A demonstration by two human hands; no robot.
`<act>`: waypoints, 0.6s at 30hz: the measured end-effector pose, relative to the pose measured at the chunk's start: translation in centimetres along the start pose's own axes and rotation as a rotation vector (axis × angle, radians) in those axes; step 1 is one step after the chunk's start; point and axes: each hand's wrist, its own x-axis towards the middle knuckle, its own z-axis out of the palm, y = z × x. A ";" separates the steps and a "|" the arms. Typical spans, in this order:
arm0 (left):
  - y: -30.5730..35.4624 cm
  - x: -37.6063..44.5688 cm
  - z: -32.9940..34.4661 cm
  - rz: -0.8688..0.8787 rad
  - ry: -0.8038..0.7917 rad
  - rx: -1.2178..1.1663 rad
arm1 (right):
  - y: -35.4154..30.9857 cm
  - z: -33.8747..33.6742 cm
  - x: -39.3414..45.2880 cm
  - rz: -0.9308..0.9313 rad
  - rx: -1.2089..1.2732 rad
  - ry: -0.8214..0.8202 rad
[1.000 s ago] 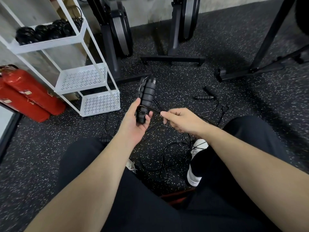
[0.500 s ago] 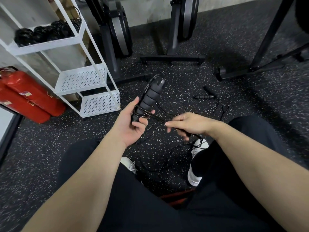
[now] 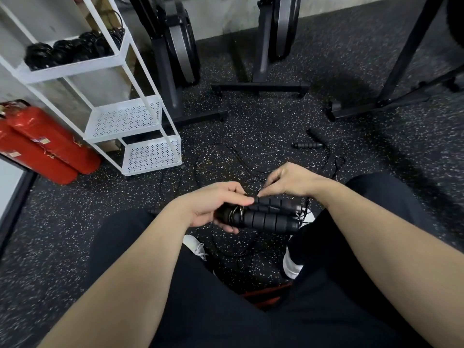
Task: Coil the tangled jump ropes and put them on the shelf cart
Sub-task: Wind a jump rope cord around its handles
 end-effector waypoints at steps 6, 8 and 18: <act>-0.3 0.9 0.7 0.040 0.125 0.261 | 0.3 0.3 0.2 -0.022 0.084 0.006; -0.2 1.0 0.9 0.051 0.154 0.321 | 0.3 0.3 0.4 -0.034 0.134 0.044; -0.9 2.5 0.6 0.123 0.312 0.377 | -0.5 1.3 -0.1 -0.084 0.153 0.097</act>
